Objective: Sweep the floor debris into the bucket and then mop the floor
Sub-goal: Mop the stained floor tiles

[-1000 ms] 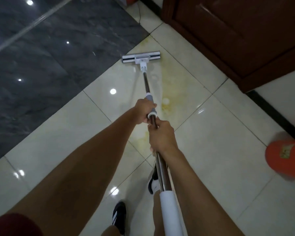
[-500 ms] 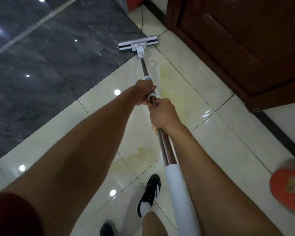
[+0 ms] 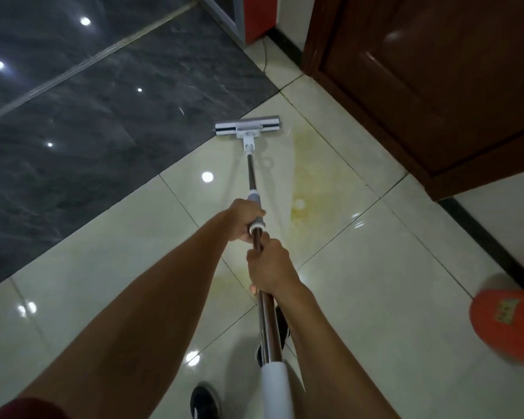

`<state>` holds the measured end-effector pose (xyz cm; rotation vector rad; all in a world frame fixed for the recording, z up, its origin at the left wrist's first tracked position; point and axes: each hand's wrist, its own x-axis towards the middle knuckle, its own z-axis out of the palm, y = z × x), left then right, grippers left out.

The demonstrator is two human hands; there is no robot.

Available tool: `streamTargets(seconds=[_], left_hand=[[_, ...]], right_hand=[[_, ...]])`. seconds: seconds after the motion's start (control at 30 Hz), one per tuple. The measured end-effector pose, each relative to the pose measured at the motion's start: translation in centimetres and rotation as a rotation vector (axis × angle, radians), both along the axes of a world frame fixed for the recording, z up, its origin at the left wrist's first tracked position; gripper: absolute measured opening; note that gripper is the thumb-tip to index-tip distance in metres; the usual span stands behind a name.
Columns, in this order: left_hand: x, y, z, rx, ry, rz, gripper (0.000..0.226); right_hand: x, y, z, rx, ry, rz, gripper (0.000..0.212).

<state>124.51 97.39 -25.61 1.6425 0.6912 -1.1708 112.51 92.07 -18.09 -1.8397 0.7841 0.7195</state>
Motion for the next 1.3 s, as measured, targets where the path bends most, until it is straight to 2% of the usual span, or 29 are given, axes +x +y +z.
streamTargets(seconds=[0.3, 0.47, 0.7, 0.77, 0.87, 0.97, 1.1, 1.3], left_hand=[[-10.9, 11.8, 0.3, -0.020, 0.066, -0.012, 0.023], [-10.2, 13.1, 0.0, -0.030, 0.028, 0.027, 0.030], [-4.2, 9.6, -0.7, -0.040, -0.024, 0.103, 0.035], [-1.5, 7.7, -1.0, -0.036, -0.034, 0.131, 0.032], [2.3, 4.5, -1.0, -0.014, -0.046, 0.142, 0.014], [4.5, 0.7, -1.1, 0.029, -0.051, 0.129, 0.012], [3.7, -3.2, -1.7, 0.064, -0.022, 0.097, 0.010], [0.2, -3.6, -0.5, 0.089, 0.024, 0.101, 0.018]], right_hand=[[-11.3, 11.6, 2.0, -0.005, 0.046, -0.014, 0.017], [-10.9, 14.2, 0.5, -0.065, 0.010, -0.103, 0.015], [-4.3, 10.3, -1.0, -0.087, -0.029, -0.092, 0.017], [-1.5, 8.3, -1.6, -0.071, -0.035, -0.081, 0.019], [2.5, 4.4, -2.3, -0.078, -0.045, -0.032, 0.019], [4.9, 0.0, -2.9, -0.085, -0.050, 0.007, 0.021], [3.7, -4.0, -3.3, -0.069, -0.024, 0.011, 0.032], [-0.2, -3.5, -2.3, -0.042, -0.013, -0.032, 0.038]])
